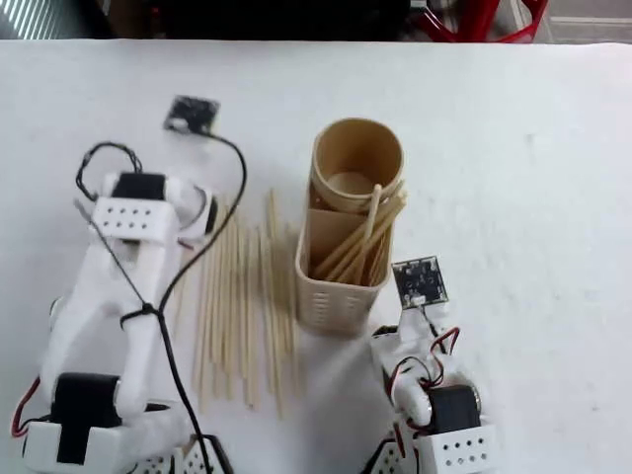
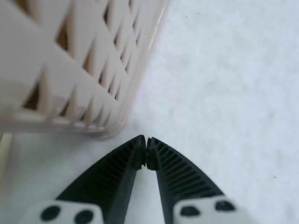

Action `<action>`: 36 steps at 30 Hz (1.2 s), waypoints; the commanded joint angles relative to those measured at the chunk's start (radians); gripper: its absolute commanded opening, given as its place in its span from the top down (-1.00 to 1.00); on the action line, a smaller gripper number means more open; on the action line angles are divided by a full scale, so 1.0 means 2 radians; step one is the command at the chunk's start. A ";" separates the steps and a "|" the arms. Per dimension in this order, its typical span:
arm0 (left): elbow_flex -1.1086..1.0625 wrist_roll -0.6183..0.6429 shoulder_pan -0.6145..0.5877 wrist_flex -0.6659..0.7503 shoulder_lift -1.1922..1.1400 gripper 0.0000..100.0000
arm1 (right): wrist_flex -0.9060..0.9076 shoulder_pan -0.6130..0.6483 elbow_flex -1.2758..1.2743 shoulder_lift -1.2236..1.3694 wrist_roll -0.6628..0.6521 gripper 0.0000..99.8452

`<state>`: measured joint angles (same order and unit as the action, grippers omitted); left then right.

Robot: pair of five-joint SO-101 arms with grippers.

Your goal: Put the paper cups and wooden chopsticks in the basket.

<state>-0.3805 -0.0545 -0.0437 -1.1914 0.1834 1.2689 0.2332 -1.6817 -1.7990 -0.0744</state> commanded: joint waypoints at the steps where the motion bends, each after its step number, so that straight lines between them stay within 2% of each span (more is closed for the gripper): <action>1: 0.073 0.035 0.000 -0.018 0.044 0.95 | 0.002 0.001 -0.005 -0.003 -0.001 0.96; 5: 0.124 0.010 0.036 -0.017 0.145 0.95 | 0.002 0.001 -0.005 -0.003 -0.001 0.96; 8: 0.163 -0.025 0.089 -0.005 0.219 0.95 | 0.002 0.001 -0.005 -0.003 -0.001 0.96; 11: 0.193 -0.044 0.152 0.039 0.258 0.95 | 0.002 0.000 -0.005 -0.003 -0.001 0.96; 16: 0.237 -0.058 0.290 0.076 0.237 0.95 | 0.002 -0.003 -0.005 -0.003 -0.001 0.96; 20: 0.263 -0.131 0.372 0.088 0.204 0.95 | 0.002 -0.003 -0.005 -0.003 -0.001 0.96; 22: 0.268 -0.125 0.400 0.094 0.198 0.95 | 0.002 -0.003 -0.005 -0.003 -0.001 0.96; 25: 0.257 -0.118 0.428 0.091 0.197 0.95 | 0.002 -0.003 -0.005 -0.003 -0.001 0.96; 29: 0.196 -0.134 0.428 0.104 0.208 0.95 | 0.002 -0.003 -0.005 -0.003 -0.001 0.96; 36: 0.024 -0.162 0.428 0.189 0.316 0.95 | 0.002 -0.003 -0.005 -0.003 -0.001 0.96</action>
<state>-0.2302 -0.3506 0.8002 -0.8846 0.7173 1.2689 0.2332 -1.6817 -1.7990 -0.0744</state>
